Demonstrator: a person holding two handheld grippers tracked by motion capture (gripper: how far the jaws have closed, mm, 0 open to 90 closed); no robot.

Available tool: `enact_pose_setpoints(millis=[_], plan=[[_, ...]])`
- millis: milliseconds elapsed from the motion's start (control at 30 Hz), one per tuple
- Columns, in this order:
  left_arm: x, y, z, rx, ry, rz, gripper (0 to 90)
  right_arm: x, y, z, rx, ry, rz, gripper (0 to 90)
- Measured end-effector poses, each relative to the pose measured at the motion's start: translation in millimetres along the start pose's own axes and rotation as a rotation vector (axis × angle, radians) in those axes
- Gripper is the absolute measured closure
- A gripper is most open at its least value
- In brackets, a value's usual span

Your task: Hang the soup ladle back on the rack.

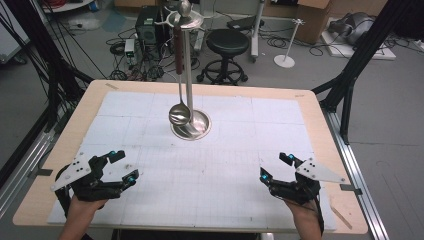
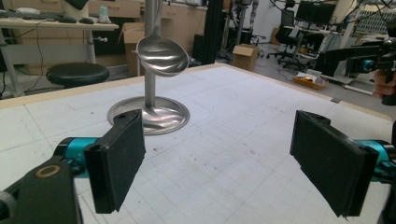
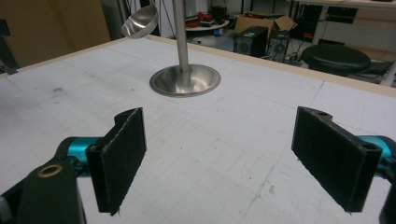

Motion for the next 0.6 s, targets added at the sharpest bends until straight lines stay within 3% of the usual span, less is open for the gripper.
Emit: enact_pose_setpoints(millis=[600], plan=[[0.6, -1.6, 3.3, 0.001, -0.006, -0.009, 18.5, 0.3, -6.4, -0.7, 0.027, 0.008, -0.007, 17.2]])
Point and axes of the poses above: each handheld gripper's, and its own axes: x roughly forward along the jaws, y roughly out of its top, z roughly to its right, the point moved 1 cm from there along x, roughly forward along the jaws, and after that the axes turned 13 degrees about z, right-handed, at the moved point
